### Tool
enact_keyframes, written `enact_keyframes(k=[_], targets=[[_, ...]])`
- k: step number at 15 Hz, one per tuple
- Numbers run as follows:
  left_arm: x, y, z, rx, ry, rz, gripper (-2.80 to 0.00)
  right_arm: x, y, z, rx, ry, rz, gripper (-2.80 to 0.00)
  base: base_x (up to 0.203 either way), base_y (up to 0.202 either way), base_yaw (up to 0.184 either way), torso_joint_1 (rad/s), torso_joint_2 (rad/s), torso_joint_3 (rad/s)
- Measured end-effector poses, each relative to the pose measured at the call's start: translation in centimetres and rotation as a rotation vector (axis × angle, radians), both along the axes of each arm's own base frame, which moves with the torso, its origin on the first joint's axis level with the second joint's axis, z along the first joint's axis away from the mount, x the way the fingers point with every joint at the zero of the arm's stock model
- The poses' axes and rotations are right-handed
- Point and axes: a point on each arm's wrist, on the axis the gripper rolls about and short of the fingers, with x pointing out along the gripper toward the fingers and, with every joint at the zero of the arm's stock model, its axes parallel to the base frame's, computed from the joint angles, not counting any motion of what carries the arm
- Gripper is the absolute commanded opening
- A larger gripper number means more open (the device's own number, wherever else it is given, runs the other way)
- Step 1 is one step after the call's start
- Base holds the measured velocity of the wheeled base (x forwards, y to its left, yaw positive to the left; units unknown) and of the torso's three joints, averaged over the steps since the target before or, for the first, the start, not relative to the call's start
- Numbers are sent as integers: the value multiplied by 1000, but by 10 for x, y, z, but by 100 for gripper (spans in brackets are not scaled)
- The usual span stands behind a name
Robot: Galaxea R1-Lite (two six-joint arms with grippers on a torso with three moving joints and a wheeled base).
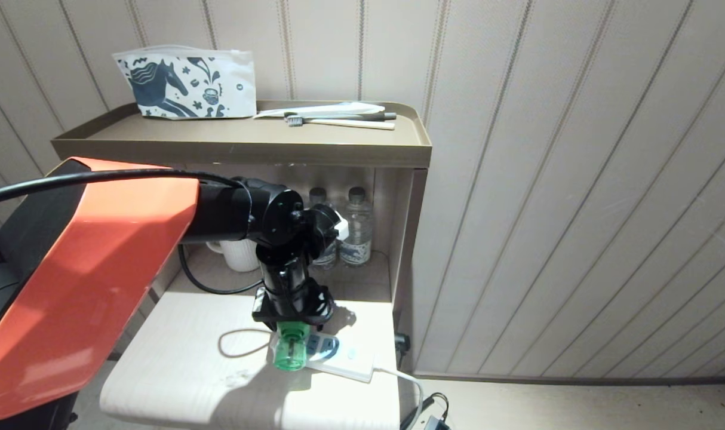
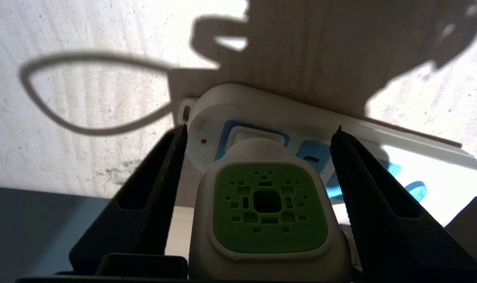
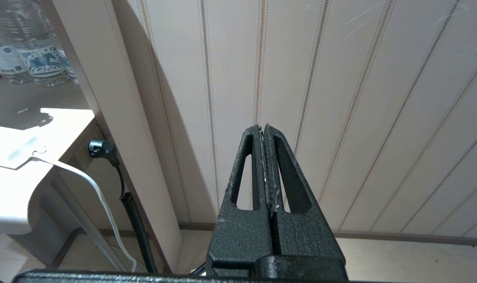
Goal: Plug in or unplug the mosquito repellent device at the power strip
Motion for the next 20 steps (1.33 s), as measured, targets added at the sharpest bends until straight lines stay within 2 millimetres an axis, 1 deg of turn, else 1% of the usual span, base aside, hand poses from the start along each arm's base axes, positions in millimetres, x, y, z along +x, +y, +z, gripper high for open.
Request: enact_keyframes(k=[3, 5, 9, 13, 15, 18, 19, 20], targets=[[-5, 2, 11, -9, -11, 0, 0, 0, 0, 0, 0, 0, 0, -280, 0, 0, 0, 0, 0, 0], [-11, 5, 22, -14, -17, -1, 0, 0, 0, 0, 0, 0, 0, -280, 0, 0, 0, 0, 0, 0], [-30, 6, 50, -30, -46, -21, 0, 0, 0, 0, 0, 0, 0, -280, 0, 0, 0, 0, 0, 0], [-47, 11, 73, -40, -70, -31, 0, 0, 0, 0, 0, 0, -1, -280, 0, 0, 0, 0, 0, 0], [-61, 16, 87, -58, -88, -40, 0, 0, 0, 0, 0, 0, -1, -280, 0, 0, 0, 0, 0, 0], [-94, 28, 113, -99, -127, -61, 0, 0, 0, 0, 0, 0, -1, -280, 0, 0, 0, 0, 0, 0], [-107, 35, 122, -115, -144, -67, -280, 0, 0, 0, 0, 0, -1, -280, 0, 0, 0, 0, 0, 0], [-118, 43, 130, -128, -164, -69, -280, 0, 0, 0, 0, 0, -1, -280, 0, 0, 0, 0, 0, 0]])
